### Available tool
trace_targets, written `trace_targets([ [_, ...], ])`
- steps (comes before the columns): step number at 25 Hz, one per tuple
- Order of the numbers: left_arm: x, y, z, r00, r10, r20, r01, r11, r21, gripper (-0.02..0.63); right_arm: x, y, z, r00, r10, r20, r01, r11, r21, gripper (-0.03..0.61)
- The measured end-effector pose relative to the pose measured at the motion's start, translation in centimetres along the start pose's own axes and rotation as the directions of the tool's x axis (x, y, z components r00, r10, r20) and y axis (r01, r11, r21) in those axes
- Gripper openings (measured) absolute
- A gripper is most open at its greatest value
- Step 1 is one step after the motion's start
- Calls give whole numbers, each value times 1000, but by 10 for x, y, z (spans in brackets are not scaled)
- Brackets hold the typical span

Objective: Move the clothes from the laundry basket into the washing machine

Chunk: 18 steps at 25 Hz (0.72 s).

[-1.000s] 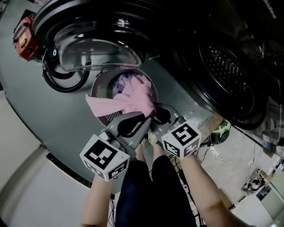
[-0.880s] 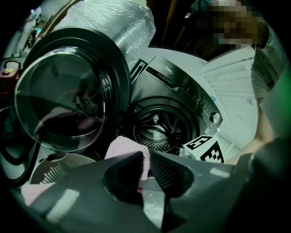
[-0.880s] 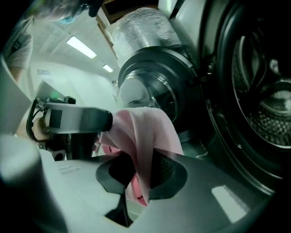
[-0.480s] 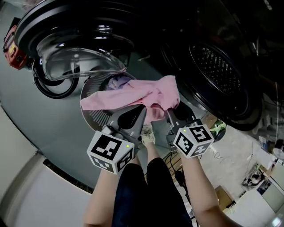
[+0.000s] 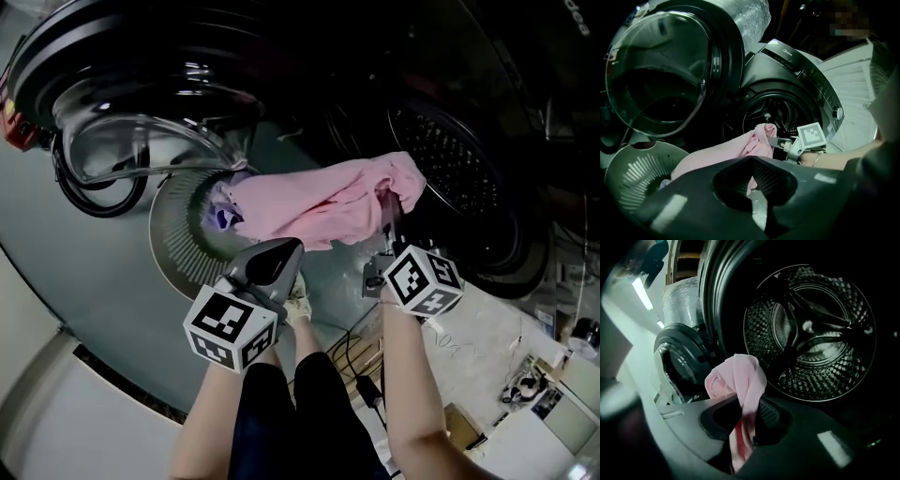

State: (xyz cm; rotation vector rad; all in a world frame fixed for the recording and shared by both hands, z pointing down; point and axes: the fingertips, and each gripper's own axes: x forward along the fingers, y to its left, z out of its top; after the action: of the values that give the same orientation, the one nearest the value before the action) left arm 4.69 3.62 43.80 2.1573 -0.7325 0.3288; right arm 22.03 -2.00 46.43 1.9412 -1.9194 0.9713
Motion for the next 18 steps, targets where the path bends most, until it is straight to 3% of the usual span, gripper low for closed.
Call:
trace_targets([
  [4, 7, 5, -12, 1000, 8, -11, -8, 1000, 6, 6, 13, -36, 15, 992, -113, 55, 114, 993, -22, 81],
  [9, 13, 12, -19, 1000, 11, -14, -11, 1000, 2, 6, 28, -88, 43, 949, -287, 127, 291, 957, -10, 78],
  [18, 21, 15, -33, 1000, -7, -21, 8, 1000, 11, 6, 72, -119, 65, 934, -330, 136, 346, 931, -118, 81],
])
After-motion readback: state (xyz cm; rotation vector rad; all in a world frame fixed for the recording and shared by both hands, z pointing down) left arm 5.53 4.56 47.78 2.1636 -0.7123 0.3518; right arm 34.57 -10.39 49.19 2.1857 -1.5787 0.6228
